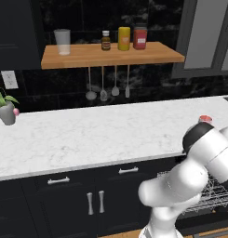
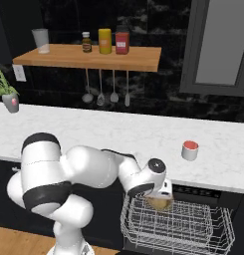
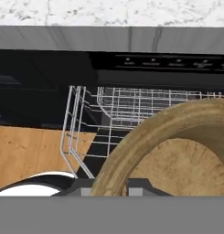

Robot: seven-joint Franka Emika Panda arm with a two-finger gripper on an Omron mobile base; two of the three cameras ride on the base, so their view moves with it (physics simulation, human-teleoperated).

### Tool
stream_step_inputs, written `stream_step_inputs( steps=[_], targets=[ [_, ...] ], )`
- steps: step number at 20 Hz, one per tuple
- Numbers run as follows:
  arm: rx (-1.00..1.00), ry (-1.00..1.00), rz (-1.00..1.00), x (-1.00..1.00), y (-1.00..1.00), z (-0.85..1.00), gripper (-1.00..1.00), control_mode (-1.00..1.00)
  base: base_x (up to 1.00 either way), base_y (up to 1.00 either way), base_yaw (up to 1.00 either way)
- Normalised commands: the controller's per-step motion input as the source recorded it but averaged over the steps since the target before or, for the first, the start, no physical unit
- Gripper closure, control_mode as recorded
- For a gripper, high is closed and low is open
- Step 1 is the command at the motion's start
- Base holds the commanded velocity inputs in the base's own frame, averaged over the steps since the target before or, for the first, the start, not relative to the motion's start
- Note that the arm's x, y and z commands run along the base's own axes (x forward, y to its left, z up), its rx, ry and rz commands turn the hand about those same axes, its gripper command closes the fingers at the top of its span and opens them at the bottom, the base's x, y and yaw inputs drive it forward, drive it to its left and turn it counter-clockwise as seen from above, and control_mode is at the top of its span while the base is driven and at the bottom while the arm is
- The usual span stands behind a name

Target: Pick up the cup and bowl from the counter, place them in the dishwasher, and close the dishwasher door.

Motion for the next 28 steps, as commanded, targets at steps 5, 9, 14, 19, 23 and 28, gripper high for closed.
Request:
stream_step_inputs(
  steps=[5, 9, 14, 19, 23, 28],
  targets=[
    [0.17, -0.01, -0.04, -0.08, -0.72, -0.10, 1.00, -1.00, 0.00, 0.00, 0.00],
    [0.17, -0.04, 0.00, -0.20, -0.54, 0.00, 1.00, -1.00, 0.00, 0.00, 0.00],
    [0.04, 0.00, 0.13, -0.26, -0.02, 0.00, 1.00, -1.00, 0.00, 0.00, 0.00],
    [0.00, 0.00, 0.22, -0.16, 0.00, 0.00, 1.00, -1.00, 0.00, 0.00, 0.00],
    [0.00, -0.03, 0.20, -0.12, 0.01, -0.08, 1.00, -1.00, 0.00, 0.00, 0.00],
    [0.00, -0.03, 0.09, -0.25, 0.11, -0.17, 1.00, -1.00, 0.00, 0.00, 0.00]
  ],
)
